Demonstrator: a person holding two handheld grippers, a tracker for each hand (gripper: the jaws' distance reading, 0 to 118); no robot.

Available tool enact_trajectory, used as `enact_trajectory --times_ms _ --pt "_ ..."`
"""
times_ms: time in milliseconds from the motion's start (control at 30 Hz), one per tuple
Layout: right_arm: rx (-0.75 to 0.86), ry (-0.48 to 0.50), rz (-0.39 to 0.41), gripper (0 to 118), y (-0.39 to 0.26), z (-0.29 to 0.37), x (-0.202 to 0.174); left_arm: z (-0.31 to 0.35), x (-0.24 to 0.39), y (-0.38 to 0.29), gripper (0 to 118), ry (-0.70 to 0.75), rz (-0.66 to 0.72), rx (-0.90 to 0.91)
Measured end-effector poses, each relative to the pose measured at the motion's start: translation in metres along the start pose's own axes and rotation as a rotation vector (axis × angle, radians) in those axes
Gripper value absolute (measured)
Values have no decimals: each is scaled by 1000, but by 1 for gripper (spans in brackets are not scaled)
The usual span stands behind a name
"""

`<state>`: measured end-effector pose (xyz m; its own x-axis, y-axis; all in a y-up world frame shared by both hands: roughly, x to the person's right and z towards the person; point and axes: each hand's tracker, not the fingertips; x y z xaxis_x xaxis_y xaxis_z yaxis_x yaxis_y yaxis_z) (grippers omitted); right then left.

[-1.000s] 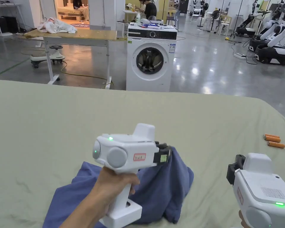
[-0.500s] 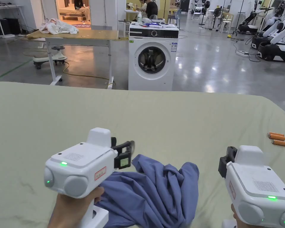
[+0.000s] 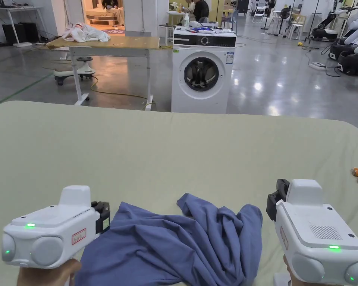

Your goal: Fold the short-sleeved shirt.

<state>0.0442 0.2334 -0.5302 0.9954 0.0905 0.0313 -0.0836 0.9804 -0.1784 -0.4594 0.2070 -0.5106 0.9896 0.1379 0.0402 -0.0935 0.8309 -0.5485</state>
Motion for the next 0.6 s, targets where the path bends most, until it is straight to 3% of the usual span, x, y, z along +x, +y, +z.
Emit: enact_trajectory --times_ms 267,400,600 --pt "-60 -12 1 0 -19 -7 6 -5 -44 -55 2 80 93 -314" --pt "-81 -15 4 0 -26 -11 7 -15 -53 -80 43 89 154 -416" --pt "-118 -13 8 0 -33 -21 6 -30 -40 -90 42 135 109 -458"
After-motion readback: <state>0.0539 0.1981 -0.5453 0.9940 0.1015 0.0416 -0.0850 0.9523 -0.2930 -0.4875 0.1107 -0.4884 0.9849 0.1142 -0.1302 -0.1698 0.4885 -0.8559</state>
